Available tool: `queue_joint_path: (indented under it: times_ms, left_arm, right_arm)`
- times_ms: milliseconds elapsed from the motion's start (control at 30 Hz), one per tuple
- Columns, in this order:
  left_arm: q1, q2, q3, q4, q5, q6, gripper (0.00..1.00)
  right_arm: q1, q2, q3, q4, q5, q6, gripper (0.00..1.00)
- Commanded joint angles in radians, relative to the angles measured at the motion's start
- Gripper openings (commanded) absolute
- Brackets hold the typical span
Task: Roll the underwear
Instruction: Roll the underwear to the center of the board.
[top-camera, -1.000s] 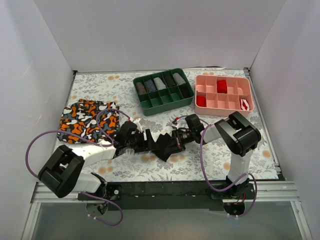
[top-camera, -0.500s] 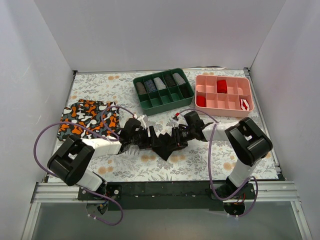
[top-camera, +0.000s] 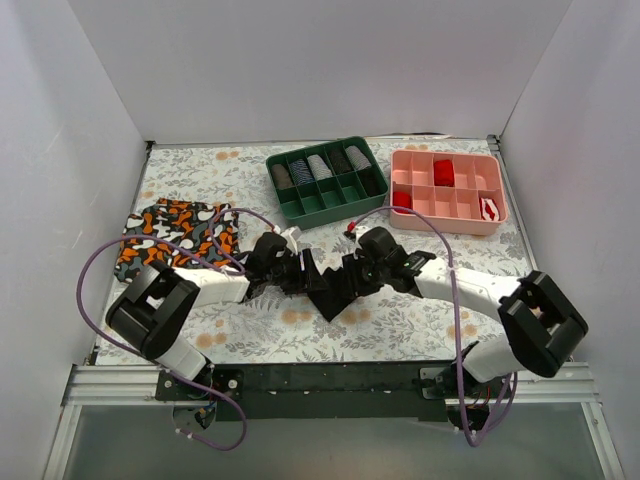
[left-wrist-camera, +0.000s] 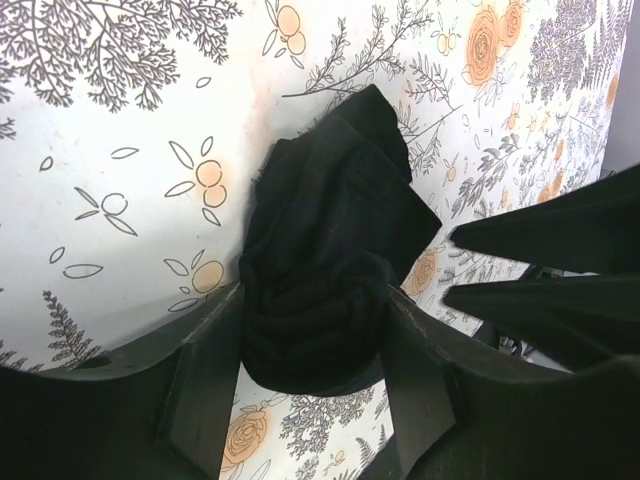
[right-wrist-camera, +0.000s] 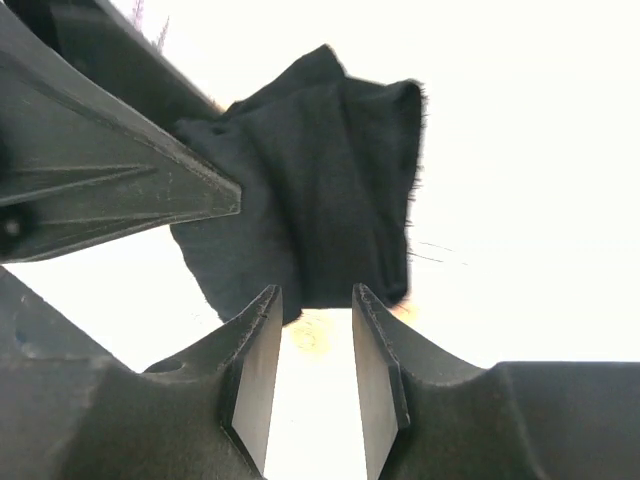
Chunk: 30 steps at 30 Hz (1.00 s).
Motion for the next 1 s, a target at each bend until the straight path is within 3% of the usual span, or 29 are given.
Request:
queue_joint_path:
  times_ms: [0, 267, 433, 667, 967]
  left_arm:
    - [-0.013, 0.082, -0.033, -0.222, -0.078, 0.049, 0.51]
    - [-0.016, 0.097, 0.037, -0.33, -0.059, 0.041, 0.39]
    - [-0.018, 0.134, 0.091, -0.434, -0.055, 0.03, 0.23]
    - [-0.018, 0.174, 0.133, -0.493, -0.047, 0.043, 0.21]
    - [-0.018, 0.212, 0.154, -0.519, -0.018, 0.061, 0.21]
  right_arm:
    - [0.01, -0.113, -0.015, -0.031, 0.166, -0.04, 0.42]
    - [0.19, -0.159, -0.005, -0.007, 0.265, -0.146, 0.47]
    - [0.283, -0.113, 0.022, -0.015, 0.369, -0.166, 0.47]
    - [0.413, -0.029, 0.08, -0.018, 0.544, -0.21, 0.48]
    - [0.455, 0.047, 0.107, -0.026, 0.601, -0.259, 0.56]
